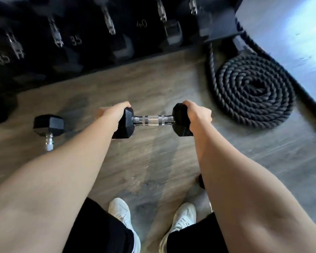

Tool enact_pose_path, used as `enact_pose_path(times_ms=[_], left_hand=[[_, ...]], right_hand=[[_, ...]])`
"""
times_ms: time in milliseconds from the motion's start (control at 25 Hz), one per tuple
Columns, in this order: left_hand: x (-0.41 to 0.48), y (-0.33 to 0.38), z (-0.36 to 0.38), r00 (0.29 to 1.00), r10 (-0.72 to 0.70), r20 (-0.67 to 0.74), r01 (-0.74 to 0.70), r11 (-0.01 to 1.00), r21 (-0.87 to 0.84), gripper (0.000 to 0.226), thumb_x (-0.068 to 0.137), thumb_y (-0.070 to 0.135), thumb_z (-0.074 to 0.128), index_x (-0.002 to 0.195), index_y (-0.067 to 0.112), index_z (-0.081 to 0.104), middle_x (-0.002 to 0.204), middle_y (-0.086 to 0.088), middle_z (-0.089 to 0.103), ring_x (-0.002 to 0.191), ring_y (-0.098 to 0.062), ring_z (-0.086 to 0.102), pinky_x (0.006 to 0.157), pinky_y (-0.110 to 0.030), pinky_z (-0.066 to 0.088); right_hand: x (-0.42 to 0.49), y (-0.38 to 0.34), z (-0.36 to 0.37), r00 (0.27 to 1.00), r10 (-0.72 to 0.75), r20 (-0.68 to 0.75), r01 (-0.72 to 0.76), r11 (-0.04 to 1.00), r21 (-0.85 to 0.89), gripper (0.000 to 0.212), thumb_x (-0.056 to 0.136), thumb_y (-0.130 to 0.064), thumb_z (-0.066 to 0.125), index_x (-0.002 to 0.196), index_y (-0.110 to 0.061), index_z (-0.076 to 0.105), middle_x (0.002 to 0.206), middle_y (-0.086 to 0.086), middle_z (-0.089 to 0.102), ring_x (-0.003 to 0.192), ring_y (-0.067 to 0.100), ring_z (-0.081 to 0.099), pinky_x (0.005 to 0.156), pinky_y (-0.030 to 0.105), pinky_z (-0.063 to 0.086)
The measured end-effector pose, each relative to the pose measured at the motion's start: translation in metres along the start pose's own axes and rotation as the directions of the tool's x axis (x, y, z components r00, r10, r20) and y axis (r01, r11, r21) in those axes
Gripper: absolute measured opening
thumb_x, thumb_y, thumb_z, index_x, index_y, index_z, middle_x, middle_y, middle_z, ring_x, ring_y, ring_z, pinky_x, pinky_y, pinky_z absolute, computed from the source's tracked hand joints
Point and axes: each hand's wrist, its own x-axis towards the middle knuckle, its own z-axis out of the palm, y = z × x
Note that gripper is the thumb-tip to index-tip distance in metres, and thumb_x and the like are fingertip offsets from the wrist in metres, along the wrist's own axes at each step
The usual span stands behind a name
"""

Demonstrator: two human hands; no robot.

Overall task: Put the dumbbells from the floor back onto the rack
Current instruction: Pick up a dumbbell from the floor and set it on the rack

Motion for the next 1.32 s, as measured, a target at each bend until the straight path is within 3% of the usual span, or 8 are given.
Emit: enact_pose_path(times_ms=[240, 400, 520, 640, 720, 960, 1160, 1320], left_hand=[[-0.201, 0.251, -0.148, 0.982, 0.165, -0.089, -0.172, 0.982, -0.080, 0.077, 0.037, 0.050, 0.087, 0.093, 0.014, 0.050, 0.086, -0.001, 0.055, 0.066, -0.022, 0.053, 0.060, -0.034, 0.048], [-0.290, 0.383, -0.230, 0.955, 0.286, -0.075, -0.294, 0.946, -0.136, 0.071, 0.036, 0.053, 0.086, 0.081, 0.011, 0.052, 0.073, -0.001, 0.051, 0.056, -0.023, 0.050, 0.045, -0.030, 0.040], [-0.316, 0.442, -0.259, 0.923, 0.377, -0.078, -0.386, 0.905, -0.182, 0.061, 0.043, 0.049, 0.087, 0.071, 0.013, 0.046, 0.065, -0.001, 0.048, 0.047, -0.019, 0.043, 0.041, -0.024, 0.036], [-0.305, 0.495, -0.263, 0.892, 0.444, -0.089, -0.452, 0.876, -0.166, 0.059, 0.047, 0.048, 0.086, 0.068, 0.015, 0.042, 0.061, -0.001, 0.047, 0.043, -0.017, 0.038, 0.028, -0.022, 0.038], [-0.290, 0.533, -0.254, 0.865, 0.494, -0.087, -0.501, 0.855, -0.135, 0.058, 0.053, 0.050, 0.085, 0.069, 0.017, 0.040, 0.064, 0.000, 0.045, 0.044, -0.015, 0.038, 0.032, -0.016, 0.034], [-0.215, 0.628, -0.199, 0.852, 0.517, -0.082, -0.519, 0.855, -0.003, 0.064, 0.053, 0.053, 0.082, 0.092, 0.018, 0.046, 0.068, 0.000, 0.045, 0.048, -0.015, 0.040, 0.036, -0.019, 0.032], [-0.133, 0.672, -0.153, 0.869, 0.494, -0.003, -0.486, 0.856, 0.173, 0.065, 0.044, 0.052, 0.083, 0.080, 0.017, 0.041, 0.073, 0.000, 0.042, 0.054, -0.015, 0.041, 0.035, -0.017, 0.033], [-0.051, 0.706, -0.115, 0.886, 0.453, 0.102, -0.457, 0.813, 0.361, 0.087, 0.039, 0.056, 0.081, 0.108, 0.014, 0.047, 0.094, -0.004, 0.048, 0.063, -0.020, 0.045, 0.046, -0.027, 0.037]], right_hand=[[-0.209, -0.261, -0.095, 0.987, -0.158, -0.031, 0.161, 0.976, 0.143, 0.049, 0.055, -0.053, 0.075, 0.067, -0.013, 0.049, 0.064, -0.001, 0.050, 0.053, 0.015, 0.048, 0.043, 0.024, 0.035], [-0.316, -0.402, -0.131, 0.950, -0.306, -0.057, 0.311, 0.919, 0.241, 0.046, 0.057, -0.051, 0.075, 0.067, -0.015, 0.048, 0.068, -0.001, 0.050, 0.060, 0.015, 0.048, 0.068, 0.032, 0.048], [-0.354, -0.459, -0.133, 0.944, -0.327, -0.033, 0.321, 0.894, 0.312, 0.044, 0.057, -0.050, 0.074, 0.070, -0.018, 0.049, 0.074, 0.000, 0.054, 0.064, 0.017, 0.054, 0.066, 0.033, 0.053], [-0.355, -0.507, -0.117, 0.942, -0.334, -0.038, 0.325, 0.877, 0.354, 0.044, 0.059, -0.048, 0.076, 0.068, -0.017, 0.047, 0.072, 0.001, 0.055, 0.059, 0.019, 0.055, 0.048, 0.027, 0.042], [-0.337, -0.537, -0.098, 0.947, -0.322, -0.010, 0.302, 0.878, 0.372, 0.043, 0.060, -0.047, 0.076, 0.067, -0.017, 0.047, 0.071, 0.002, 0.055, 0.057, 0.019, 0.054, 0.045, 0.025, 0.036], [-0.261, -0.603, -0.032, 0.976, -0.216, 0.015, 0.191, 0.891, 0.411, 0.042, 0.056, -0.048, 0.075, 0.069, -0.018, 0.050, 0.075, 0.001, 0.056, 0.061, 0.019, 0.057, 0.044, 0.026, 0.037], [-0.204, -0.603, 0.031, 1.000, -0.016, -0.013, 0.020, 0.898, 0.440, 0.047, 0.058, -0.048, 0.077, 0.069, -0.019, 0.042, 0.075, 0.001, 0.050, 0.066, 0.020, 0.054, 0.046, 0.027, 0.037], [-0.158, -0.590, 0.101, 0.981, 0.181, -0.064, -0.128, 0.865, 0.486, 0.045, 0.061, -0.048, 0.076, 0.069, -0.017, 0.044, 0.077, 0.001, 0.053, 0.082, 0.026, 0.059, 0.061, 0.033, 0.052]])
